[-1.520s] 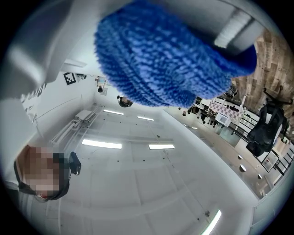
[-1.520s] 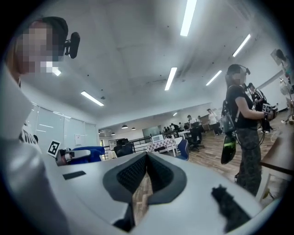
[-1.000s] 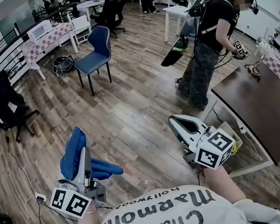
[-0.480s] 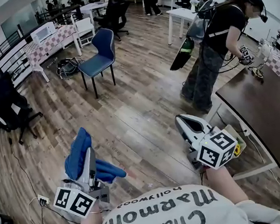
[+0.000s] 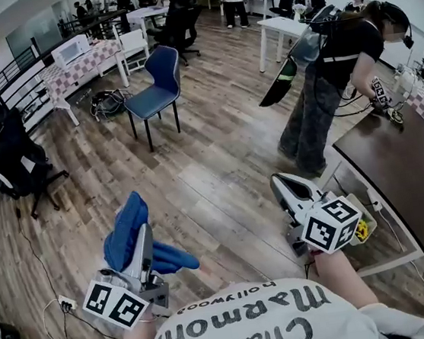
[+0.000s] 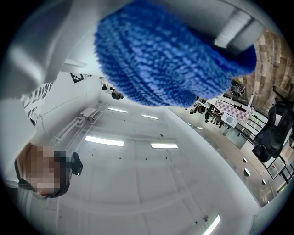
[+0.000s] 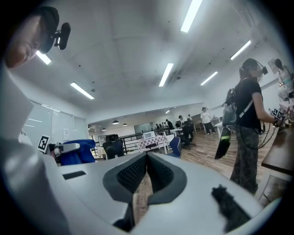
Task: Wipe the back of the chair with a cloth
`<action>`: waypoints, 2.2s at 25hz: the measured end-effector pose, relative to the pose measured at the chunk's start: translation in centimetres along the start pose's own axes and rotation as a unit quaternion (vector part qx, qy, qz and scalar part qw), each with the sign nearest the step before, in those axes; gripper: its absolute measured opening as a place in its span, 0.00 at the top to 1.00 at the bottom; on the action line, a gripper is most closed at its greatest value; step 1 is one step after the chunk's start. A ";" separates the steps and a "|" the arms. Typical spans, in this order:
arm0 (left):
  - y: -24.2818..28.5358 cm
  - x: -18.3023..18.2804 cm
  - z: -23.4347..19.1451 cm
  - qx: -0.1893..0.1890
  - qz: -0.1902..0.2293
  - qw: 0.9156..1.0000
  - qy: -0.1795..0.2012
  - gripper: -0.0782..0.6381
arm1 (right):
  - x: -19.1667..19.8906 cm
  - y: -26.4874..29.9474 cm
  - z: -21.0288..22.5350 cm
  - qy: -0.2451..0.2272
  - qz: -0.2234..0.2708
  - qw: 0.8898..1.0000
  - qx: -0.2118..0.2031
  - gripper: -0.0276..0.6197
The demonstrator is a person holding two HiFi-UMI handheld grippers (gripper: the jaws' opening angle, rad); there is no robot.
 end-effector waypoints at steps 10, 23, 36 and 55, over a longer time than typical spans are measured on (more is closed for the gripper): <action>-0.4 1.4 -0.3 -0.006 -0.020 1.000 -0.009 0.85 | 1.6 0.5 -1.7 -0.056 -0.059 0.996 -0.034 0.94; 2.8 2.5 -2.8 -0.023 -0.020 1.000 -0.009 0.85 | 3.3 6.1 0.2 -0.085 -0.096 0.989 -0.072 0.94; 11.9 0.9 -7.7 -0.035 -0.009 0.999 0.019 0.85 | 0.8 17.0 5.9 -0.099 -0.092 0.985 -0.112 0.94; 23.8 0.3 -16.3 -0.061 0.008 0.997 0.039 0.85 | -1.7 32.8 13.4 -0.124 -0.077 0.977 -0.156 0.94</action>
Point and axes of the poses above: the fingertips, and each gripper's own axes: y forward along the fingers, z to its right, x out of its underside, the point moved 8 cm from there along -y, backward along the fingers, and after that the axes turned 2 degrees about z, right-handed, at the moved point
